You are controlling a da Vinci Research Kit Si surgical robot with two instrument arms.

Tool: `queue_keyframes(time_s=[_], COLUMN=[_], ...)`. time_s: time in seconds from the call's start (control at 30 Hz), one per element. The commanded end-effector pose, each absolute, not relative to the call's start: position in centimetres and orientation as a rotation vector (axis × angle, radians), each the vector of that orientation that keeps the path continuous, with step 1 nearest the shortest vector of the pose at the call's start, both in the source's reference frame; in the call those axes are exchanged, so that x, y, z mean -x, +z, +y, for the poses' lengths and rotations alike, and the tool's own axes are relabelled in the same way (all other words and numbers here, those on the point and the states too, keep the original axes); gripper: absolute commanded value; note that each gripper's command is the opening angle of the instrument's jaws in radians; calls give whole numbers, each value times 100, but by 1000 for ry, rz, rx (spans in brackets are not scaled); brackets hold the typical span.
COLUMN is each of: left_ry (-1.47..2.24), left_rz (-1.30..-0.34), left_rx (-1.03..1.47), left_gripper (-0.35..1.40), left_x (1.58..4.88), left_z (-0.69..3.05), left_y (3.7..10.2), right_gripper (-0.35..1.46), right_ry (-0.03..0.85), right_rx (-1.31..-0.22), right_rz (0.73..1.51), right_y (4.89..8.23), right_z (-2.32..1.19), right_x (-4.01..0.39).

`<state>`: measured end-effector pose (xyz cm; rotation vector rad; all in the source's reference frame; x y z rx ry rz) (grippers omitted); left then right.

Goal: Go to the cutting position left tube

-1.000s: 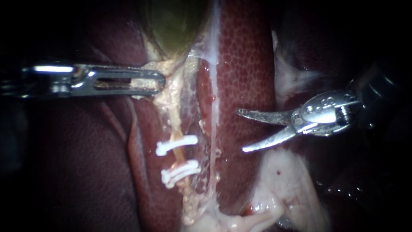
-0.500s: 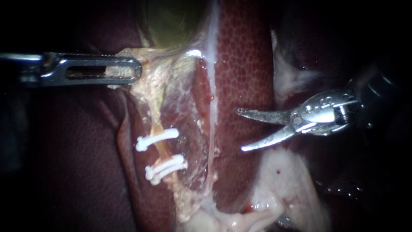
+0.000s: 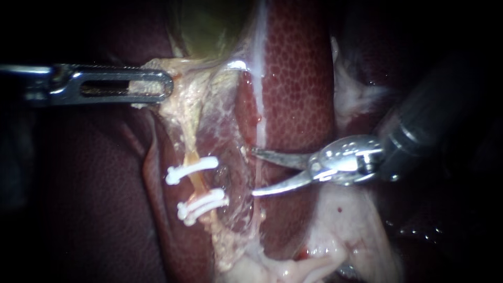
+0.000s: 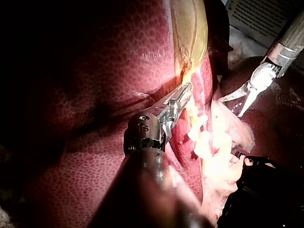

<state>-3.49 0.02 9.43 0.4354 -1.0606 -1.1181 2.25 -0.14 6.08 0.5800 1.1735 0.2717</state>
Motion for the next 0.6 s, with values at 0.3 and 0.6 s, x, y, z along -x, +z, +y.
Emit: queue_keyframes(time_s=[0.3, 0.6], left_ry=[-1119, -1120], left_rz=[-1060, -1060], left_rx=[-435, -434], left_gripper=[-35, -35], left_x=[350, 352], left_z=[1, 1], left_y=[944, 943], right_gripper=[143, 143], right_ry=[271, 259], right_rx=[-651, -680], right_rz=[1146, 1146], right_y=[653, 658], right_z=[-43, -53], right_x=[-259, -284])
